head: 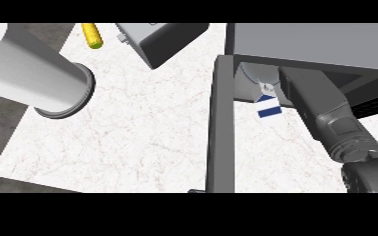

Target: Pick up the milk, place it into the microwave and close the microwave

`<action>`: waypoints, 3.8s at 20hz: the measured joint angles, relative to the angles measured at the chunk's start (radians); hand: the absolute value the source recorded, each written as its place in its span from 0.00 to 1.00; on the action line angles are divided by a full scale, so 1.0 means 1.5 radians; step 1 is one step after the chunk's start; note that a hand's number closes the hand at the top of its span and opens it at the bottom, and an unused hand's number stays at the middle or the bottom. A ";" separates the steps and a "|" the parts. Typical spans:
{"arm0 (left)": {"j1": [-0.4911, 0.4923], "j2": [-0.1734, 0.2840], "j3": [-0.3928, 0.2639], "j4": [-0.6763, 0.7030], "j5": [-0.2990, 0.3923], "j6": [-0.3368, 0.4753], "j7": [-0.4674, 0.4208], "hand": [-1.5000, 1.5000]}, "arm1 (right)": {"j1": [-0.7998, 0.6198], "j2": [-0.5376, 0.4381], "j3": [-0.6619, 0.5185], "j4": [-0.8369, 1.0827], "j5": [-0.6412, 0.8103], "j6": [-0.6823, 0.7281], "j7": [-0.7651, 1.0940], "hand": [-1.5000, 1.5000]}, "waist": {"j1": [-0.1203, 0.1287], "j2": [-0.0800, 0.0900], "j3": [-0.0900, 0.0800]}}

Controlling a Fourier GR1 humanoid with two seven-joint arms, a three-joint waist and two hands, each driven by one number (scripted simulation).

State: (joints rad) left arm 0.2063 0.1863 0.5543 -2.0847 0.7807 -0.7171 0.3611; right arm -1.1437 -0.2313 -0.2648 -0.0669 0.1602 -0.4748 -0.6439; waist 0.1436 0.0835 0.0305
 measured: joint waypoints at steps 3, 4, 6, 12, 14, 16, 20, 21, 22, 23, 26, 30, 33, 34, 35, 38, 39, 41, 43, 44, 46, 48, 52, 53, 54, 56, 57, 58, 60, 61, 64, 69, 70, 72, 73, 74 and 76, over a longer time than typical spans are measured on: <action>0.007 -0.023 -0.013 0.001 -0.017 -0.016 -0.010 0.00 | 0.005 -0.001 0.001 0.002 0.000 0.022 0.000 0.00 | -0.011 -0.007 -0.004; 0.010 -0.030 -0.019 0.000 -0.023 -0.023 -0.013 0.00 | 0.006 0.000 0.001 0.002 -0.001 0.031 0.003 0.00 | -0.017 -0.010 -0.006; 0.019 -0.043 -0.030 0.004 -0.028 -0.042 -0.020 0.00 | 0.015 -0.006 0.000 0.001 -0.003 0.064 -0.001 0.00 | -0.026 -0.017 -0.010; 0.035 -0.077 -0.084 0.026 -0.060 -0.107 -0.029 0.00 | 0.042 -0.001 -0.022 -0.012 -0.030 0.198 -0.027 0.00 | -0.051 -0.031 -0.016; 0.036 -0.085 -0.106 0.036 -0.075 -0.123 -0.026 0.00 | 0.055 0.007 -0.030 -0.019 -0.040 0.240 -0.042 0.00 | -0.060 -0.035 -0.017; 0.046 -0.097 -0.125 0.042 -0.097 -0.143 -0.029 0.00 | 0.071 0.017 -0.039 -0.025 -0.054 0.281 -0.056 0.00 | -0.068 -0.041 -0.018; 0.039 -0.114 -0.165 0.049 -0.161 -0.160 -0.047 0.00 | 0.111 0.052 -0.052 -0.039 -0.076 0.339 -0.088 0.00 | -0.084 -0.050 -0.019; 0.038 -0.116 -0.175 0.050 -0.180 -0.157 -0.054 0.00 | 0.123 0.058 -0.052 -0.045 -0.079 0.355 -0.093 0.00 | -0.087 -0.052 -0.020; 0.034 -0.118 -0.175 0.060 -0.201 -0.163 -0.070 0.00 | 0.141 0.065 -0.051 -0.049 -0.081 0.367 -0.104 0.00 | -0.091 -0.054 -0.020; 0.036 -0.119 -0.181 0.066 -0.222 -0.165 -0.086 0.00 | 0.157 0.075 -0.048 -0.055 -0.082 0.376 -0.111 0.00 | -0.095 -0.056 -0.020; 0.030 -0.122 -0.207 0.081 -0.280 -0.160 -0.123 0.00 | 0.206 0.101 -0.039 -0.077 -0.084 0.397 -0.129 0.00 | -0.104 -0.060 -0.021; -0.001 -0.123 -0.242 0.115 -0.342 -0.137 -0.157 1.00 | 0.273 0.117 -0.016 -0.112 -0.076 0.399 -0.135 0.00 | -0.116 -0.064 -0.022; -0.016 -0.124 -0.265 0.136 -0.385 -0.117 -0.187 1.00 | 0.336 0.119 0.001 -0.142 -0.069 0.397 -0.144 0.00 | -0.124 -0.066 -0.022; -0.021 -0.124 -0.269 0.145 -0.400 -0.115 -0.197 1.00 | 0.357 0.113 0.006 -0.154 -0.067 0.402 -0.145 0.00 | -0.127 -0.067 -0.022; -0.029 -0.124 -0.275 0.152 -0.414 -0.110 -0.203 1.00 | 0.381 0.112 0.012 -0.163 -0.064 0.403 -0.149 0.00 | -0.130 -0.068 -0.023; -0.053 -0.124 -0.288 0.176 -0.449 -0.094 -0.214 1.00 | 0.457 0.100 0.024 -0.207 -0.063 0.414 -0.169 0.00 | -0.136 -0.068 -0.023; -0.060 -0.124 -0.299 0.187 -0.467 -0.084 -0.220 1.00 | 0.479 0.097 0.027 -0.224 -0.063 0.417 -0.171 0.00 | -0.138 -0.068 -0.023; -0.071 -0.123 -0.311 0.202 -0.494 -0.081 -0.229 1.00 | 0.527 0.086 0.031 -0.262 -0.068 0.431 -0.175 0.00 | -0.141 -0.068 -0.023; -0.081 -0.124 -0.331 0.219 -0.529 -0.074 -0.249 1.00 | 0.571 0.077 0.031 -0.302 -0.078 0.444 -0.177 0.00 | -0.144 -0.068 -0.024; -0.088 -0.124 -0.340 0.225 -0.547 -0.069 -0.260 1.00 | 0.593 0.070 0.030 -0.326 -0.084 0.451 -0.175 0.00 | -0.143 -0.068 -0.024; -0.099 -0.124 -0.370 0.238 -0.580 -0.053 -0.278 1.00 | 0.640 0.061 0.033 -0.376 -0.093 0.463 -0.169 0.00 | -0.144 -0.067 -0.024; -0.119 -0.124 -0.388 0.268 -0.606 -0.037 -0.295 1.00 | 0.690 0.039 0.032 -0.428 -0.106 0.480 -0.165 0.00 | -0.145 -0.065 -0.024; -0.150 -0.124 -0.448 0.322 -0.650 0.018 -0.342 1.00 | 0.796 0.024 0.042 -0.558 -0.136 0.513 -0.137 0.00 | -0.140 -0.063 -0.024; -0.155 -0.124 -0.467 0.334 -0.661 0.037 -0.354 1.00 | 0.824 0.018 0.044 -0.589 -0.145 0.524 -0.133 0.00 | -0.140 -0.062 -0.024; -0.162 -0.124 -0.488 0.348 -0.669 0.061 -0.364 1.00 | 0.846 0.014 0.048 -0.623 -0.153 0.533 -0.125 0.00 | -0.140 -0.062 -0.024; -0.163 -0.124 -0.533 0.376 -0.673 0.100 -0.387 1.00 | 0.895 0.006 0.049 -0.695 -0.176 0.548 -0.107 0.00 | -0.135 -0.061 -0.024; -0.168 -0.124 -0.554 0.389 -0.675 0.122 -0.401 1.00 | 0.918 0.006 0.051 -0.732 -0.187 0.553 -0.100 0.00 | -0.135 -0.060 -0.024; -0.173 -0.123 -0.575 0.405 -0.681 0.142 -0.417 1.00 | 0.943 0.001 0.052 -0.764 -0.197 0.562 -0.097 0.00 | -0.134 -0.060 -0.024; -0.181 -0.122 -0.626 0.432 -0.680 0.180 -0.421 1.00 | 0.977 -0.007 0.059 -0.825 -0.219 0.579 -0.080 0.00 | -0.134 -0.059 -0.023; -0.183 -0.122 -0.653 0.443 -0.678 0.198 -0.420 1.00 | 0.994 -0.008 0.065 -0.856 -0.231 0.588 -0.071 0.00 | -0.135 -0.059 -0.023; -0.206 -0.122 -0.734 0.483 -0.650 0.263 -0.406 1.00 | 1.031 -0.015 0.080 -0.940 -0.265 0.610 -0.038 0.00 | -0.136 -0.057 -0.023; -0.266 -0.120 -0.854 0.531 -0.588 0.414 -0.386 1.00 | 1.077 -0.033 0.098 -1.063 -0.320 0.640 0.015 0.00 | -0.141 -0.055 -0.023; -0.283 -0.118 -0.872 0.540 -0.573 0.441 -0.381 1.00 | 1.081 -0.035 0.104 -1.085 -0.330 0.644 0.030 0.00 | -0.142 -0.054 -0.023; -0.317 -0.114 -0.907 0.554 -0.543 0.496 -0.365 1.00 | 1.090 -0.043 0.110 -1.128 -0.348 0.652 0.050 0.00 | -0.147 -0.053 -0.023; -0.330 -0.112 -0.926 0.558 -0.529 0.525 -0.360 1.00 | 1.090 -0.048 0.111 -1.144 -0.358 0.657 0.060 0.00 | -0.150 -0.052 -0.023; -0.347 -0.110 -0.938 0.565 -0.518 0.550 -0.355 1.00 | 1.092 -0.053 0.113 -1.164 -0.367 0.661 0.071 0.00 | -0.153 -0.051 -0.023; -0.377 -0.107 -0.964 0.578 -0.491 0.597 -0.351 1.00 | 1.096 -0.058 0.120 -1.197 -0.378 0.664 0.087 0.00 | -0.160 -0.049 -0.023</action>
State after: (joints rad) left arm -0.3590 0.0261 -0.8919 -1.2179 0.0440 0.1787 -0.1654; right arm 0.4999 -0.3185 -0.0852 -1.8622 -0.4062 0.5218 -0.5134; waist -0.0958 0.0093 -0.0045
